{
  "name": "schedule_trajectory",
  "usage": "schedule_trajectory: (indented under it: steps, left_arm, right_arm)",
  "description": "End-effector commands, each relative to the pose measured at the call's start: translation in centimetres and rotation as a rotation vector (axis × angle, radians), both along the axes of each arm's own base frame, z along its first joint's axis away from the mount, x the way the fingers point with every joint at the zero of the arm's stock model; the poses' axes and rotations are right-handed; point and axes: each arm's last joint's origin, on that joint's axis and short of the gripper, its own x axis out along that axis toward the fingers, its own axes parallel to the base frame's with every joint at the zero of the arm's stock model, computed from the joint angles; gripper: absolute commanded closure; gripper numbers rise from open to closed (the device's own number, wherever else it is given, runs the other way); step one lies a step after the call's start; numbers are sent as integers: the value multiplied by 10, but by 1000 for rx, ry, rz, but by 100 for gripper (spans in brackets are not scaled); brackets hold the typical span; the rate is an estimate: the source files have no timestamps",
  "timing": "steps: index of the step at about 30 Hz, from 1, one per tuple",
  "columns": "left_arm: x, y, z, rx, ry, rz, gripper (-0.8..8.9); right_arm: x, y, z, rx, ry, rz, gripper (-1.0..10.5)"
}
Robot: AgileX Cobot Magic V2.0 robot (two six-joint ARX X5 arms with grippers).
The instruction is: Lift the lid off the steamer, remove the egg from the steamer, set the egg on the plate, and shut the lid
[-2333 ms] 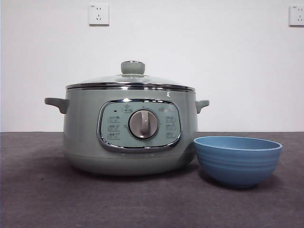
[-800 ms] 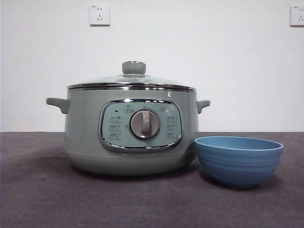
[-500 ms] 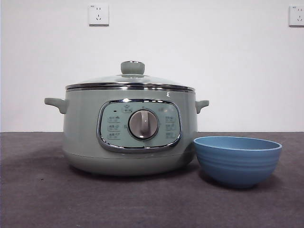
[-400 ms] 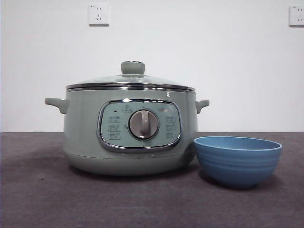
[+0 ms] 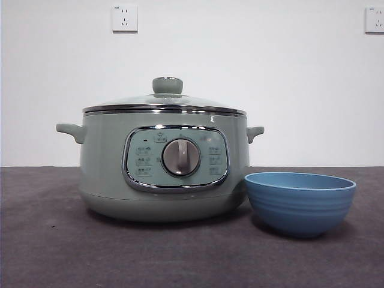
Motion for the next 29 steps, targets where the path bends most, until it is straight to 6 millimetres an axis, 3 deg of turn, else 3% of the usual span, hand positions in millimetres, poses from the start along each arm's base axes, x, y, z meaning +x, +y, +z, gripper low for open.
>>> schedule_trajectory:
  steps: [1, 8, 15, 20, 29]
  left_arm:
    - [0, 2, -17, -61, 7, 56, 816]
    - [2, 3, -57, -142, 78, 86, 816]
    - [0, 5, -76, -187, 257, 136, 816]
    - [0, 4, -76, -274, 257, 129, 816]
    - [0, 5, -76, -272, 258, 131, 816]
  right_arm:
    - [0, 0, 1, 4, -3, -4, 945]
    - [0, 0, 1, 4, -3, -4, 945]
    - [0, 0, 1, 4, -3, -4, 945]
    - [0, 0, 1, 4, -3, -4, 945]
    - [0, 0, 1, 4, -3, -4, 945]
